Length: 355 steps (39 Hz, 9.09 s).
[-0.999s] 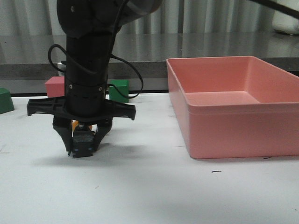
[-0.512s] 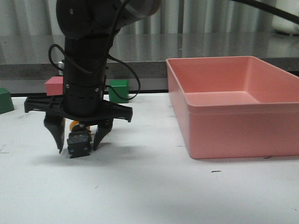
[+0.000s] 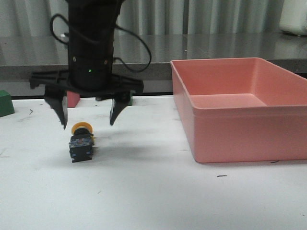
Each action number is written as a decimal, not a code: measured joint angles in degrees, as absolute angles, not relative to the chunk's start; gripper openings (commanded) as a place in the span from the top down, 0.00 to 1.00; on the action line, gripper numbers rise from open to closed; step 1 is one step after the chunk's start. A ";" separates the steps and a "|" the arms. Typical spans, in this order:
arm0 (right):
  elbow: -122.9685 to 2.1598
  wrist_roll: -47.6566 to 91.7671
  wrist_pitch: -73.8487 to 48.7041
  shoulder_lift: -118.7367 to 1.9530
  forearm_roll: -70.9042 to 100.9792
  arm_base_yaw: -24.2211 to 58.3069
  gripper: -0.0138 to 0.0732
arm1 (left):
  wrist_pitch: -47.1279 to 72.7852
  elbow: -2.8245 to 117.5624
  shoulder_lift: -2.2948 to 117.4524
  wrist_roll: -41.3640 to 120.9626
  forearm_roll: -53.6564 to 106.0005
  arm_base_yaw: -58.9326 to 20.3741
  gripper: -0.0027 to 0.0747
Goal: Place and stand button with both arms
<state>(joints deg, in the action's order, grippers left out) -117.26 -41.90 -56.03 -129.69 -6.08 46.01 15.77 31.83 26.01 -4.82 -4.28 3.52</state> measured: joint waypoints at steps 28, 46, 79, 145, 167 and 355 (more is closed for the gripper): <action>-117.26 -29.07 -67.45 -117.31 -6.86 43.25 0.91 | 15.77 31.83 26.01 -4.82 -4.28 3.52 0.14; -111.35 -13.23 -71.49 -99.53 -6.76 26.62 0.91 | 15.77 31.83 26.01 -4.82 -4.28 3.52 0.14; -41.99 -12.81 -43.05 -46.00 -6.99 12.35 0.91 | 15.77 31.83 26.01 -4.82 -4.28 3.52 0.14; -23.30 -12.69 -26.75 -14.81 -7.50 12.35 0.91 | 44.76 65.77 73.49 -3.82 0.00 -20.26 0.14; -23.30 -12.69 -26.75 -14.81 -7.50 12.35 0.91 | 69.97 93.40 107.00 -6.82 1.84 -22.71 0.14; -23.30 -12.69 -26.75 -14.81 -7.53 12.35 0.91 | -57.40 24.40 98.34 -1.16 4.40 -17.93 0.65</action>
<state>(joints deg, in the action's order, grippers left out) -23.30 -12.69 -26.75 -14.81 -7.53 12.35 -57.40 24.40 98.34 -1.16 4.40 -17.93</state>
